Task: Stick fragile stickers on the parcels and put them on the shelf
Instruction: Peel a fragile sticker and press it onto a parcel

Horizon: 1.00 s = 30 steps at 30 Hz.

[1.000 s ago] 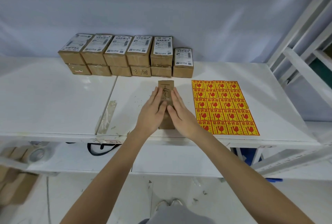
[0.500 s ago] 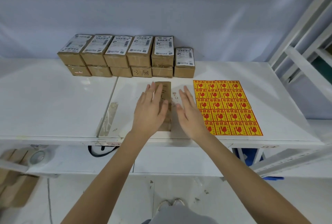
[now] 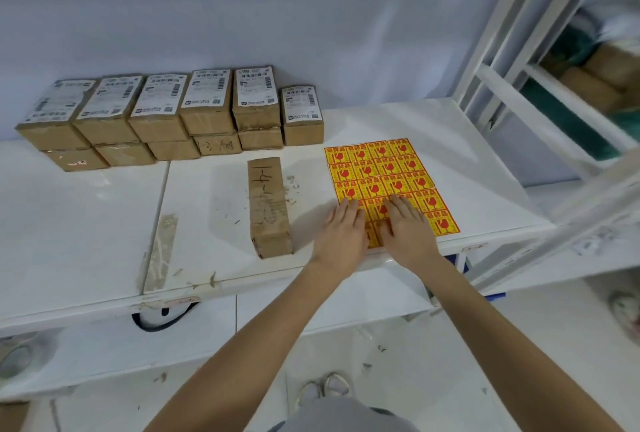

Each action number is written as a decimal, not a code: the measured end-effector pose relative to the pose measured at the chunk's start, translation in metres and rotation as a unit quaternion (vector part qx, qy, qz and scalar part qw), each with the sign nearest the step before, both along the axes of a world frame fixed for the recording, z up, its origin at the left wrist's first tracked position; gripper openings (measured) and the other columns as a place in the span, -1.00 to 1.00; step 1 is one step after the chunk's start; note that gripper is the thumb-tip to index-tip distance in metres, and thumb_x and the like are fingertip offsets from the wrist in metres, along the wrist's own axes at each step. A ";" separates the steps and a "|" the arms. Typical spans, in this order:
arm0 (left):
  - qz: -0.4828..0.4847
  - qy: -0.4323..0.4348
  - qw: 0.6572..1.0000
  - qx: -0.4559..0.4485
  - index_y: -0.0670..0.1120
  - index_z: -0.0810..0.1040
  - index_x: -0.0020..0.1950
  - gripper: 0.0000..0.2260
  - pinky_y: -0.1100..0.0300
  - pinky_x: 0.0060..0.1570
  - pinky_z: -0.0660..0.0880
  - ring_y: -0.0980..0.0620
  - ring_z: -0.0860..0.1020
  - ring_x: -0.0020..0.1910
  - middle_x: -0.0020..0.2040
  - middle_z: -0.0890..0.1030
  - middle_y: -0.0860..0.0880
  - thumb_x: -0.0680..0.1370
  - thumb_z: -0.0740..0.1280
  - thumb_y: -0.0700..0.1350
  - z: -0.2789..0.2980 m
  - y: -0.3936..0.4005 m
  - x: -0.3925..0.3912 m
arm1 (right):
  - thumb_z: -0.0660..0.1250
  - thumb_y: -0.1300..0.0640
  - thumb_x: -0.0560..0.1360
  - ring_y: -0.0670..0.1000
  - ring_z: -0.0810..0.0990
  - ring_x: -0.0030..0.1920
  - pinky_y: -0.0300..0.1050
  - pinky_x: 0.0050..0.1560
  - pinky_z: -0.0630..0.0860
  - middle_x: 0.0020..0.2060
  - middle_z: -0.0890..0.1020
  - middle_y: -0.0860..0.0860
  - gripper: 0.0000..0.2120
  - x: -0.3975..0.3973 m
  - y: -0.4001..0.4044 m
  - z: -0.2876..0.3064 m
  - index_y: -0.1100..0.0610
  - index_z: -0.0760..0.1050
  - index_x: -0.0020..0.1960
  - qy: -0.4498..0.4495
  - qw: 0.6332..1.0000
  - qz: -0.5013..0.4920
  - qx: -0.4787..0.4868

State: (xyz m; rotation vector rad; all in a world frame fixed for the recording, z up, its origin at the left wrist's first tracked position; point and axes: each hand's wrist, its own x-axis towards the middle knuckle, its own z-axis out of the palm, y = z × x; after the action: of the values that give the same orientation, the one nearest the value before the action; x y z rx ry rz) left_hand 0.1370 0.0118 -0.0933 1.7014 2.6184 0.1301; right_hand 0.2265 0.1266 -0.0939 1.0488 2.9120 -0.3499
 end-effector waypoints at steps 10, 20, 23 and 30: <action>-0.031 0.018 0.995 0.093 -0.11 0.57 -0.13 -0.86 0.10 -0.12 0.50 -0.05 0.55 -0.14 -0.16 0.58 -0.03 0.36 0.44 -0.12 -0.006 -0.019 0.006 | -0.15 -0.09 0.54 0.02 0.08 0.51 -0.01 0.44 0.08 0.51 0.17 0.00 -0.42 0.033 -0.026 0.000 0.08 0.15 0.50 -0.020 0.998 0.037 0.035; -0.021 -0.079 0.997 0.016 -0.13 0.03 0.54 -0.42 0.05 0.47 -0.17 -0.07 -0.12 0.54 0.56 -0.03 -0.11 0.61 0.05 0.12 -0.012 -0.008 0.000 | 0.07 0.02 0.45 0.13 0.62 -0.04 0.03 -0.10 0.54 -0.01 0.63 0.07 -0.60 0.061 -0.047 -0.003 0.18 0.60 0.03 0.090 0.990 0.033 0.100; -0.028 -0.057 0.998 0.011 -0.12 0.00 0.55 -0.39 0.07 0.46 -0.25 -0.05 -0.12 0.54 0.56 -0.03 -0.09 0.60 -0.12 0.21 -0.024 -0.011 0.001 | 0.00 -0.03 0.50 0.16 0.59 0.10 0.08 0.03 0.52 0.12 0.61 0.12 -0.51 0.051 -0.037 0.005 0.22 0.54 0.18 0.098 0.991 0.048 0.072; -0.041 -0.046 0.997 0.037 -0.11 0.06 0.54 -0.29 0.08 0.48 -0.22 -0.02 -0.07 0.54 0.55 0.02 -0.08 0.51 -0.28 0.24 -0.033 -0.018 0.002 | -0.47 -0.23 0.43 -0.05 -0.12 0.52 -0.10 0.45 -0.19 0.53 0.01 -0.02 -0.20 0.030 -0.015 0.000 0.10 0.00 0.54 -0.032 0.985 0.149 0.078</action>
State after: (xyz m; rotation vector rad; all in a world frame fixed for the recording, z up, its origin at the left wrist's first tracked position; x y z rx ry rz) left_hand 0.1393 -0.0060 -0.1260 1.7757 2.5044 0.3021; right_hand 0.2568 0.1119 -0.0941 0.6048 3.0129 -0.0779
